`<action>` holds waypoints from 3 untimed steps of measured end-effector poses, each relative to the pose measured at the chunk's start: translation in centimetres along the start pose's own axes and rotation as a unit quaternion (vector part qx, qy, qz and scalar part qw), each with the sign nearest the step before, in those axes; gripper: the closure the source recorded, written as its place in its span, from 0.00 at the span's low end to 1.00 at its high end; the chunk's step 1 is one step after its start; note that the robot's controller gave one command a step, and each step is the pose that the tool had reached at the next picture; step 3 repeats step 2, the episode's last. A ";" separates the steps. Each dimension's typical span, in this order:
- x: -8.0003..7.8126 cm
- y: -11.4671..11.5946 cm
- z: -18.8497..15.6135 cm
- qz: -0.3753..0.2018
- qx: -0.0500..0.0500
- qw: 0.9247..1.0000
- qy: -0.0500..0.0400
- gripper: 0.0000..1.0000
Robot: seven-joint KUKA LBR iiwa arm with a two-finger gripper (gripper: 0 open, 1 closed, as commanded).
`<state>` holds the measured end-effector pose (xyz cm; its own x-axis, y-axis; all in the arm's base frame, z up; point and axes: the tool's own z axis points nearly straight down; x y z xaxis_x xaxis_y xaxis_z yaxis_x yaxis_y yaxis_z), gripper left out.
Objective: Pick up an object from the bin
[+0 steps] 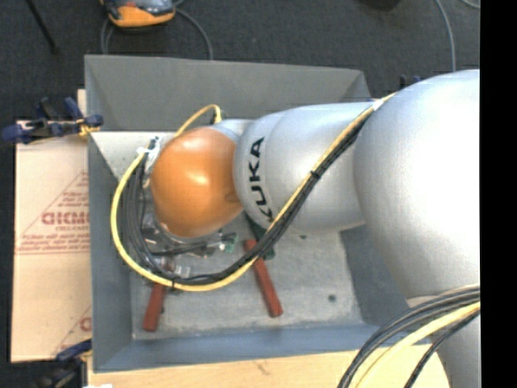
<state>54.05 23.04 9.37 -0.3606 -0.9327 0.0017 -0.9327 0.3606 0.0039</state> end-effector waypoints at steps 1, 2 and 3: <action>-0.1 -0.1 -1.8 0.000 0.002 1.000 -0.001 1.00; -0.1 -0.2 -3.1 0.001 0.003 1.000 -0.003 1.00; -0.1 -0.2 -3.1 0.001 0.003 1.000 -0.003 1.00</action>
Offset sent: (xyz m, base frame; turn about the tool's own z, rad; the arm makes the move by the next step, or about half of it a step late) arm 0.0000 0.0002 0.0486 0.0000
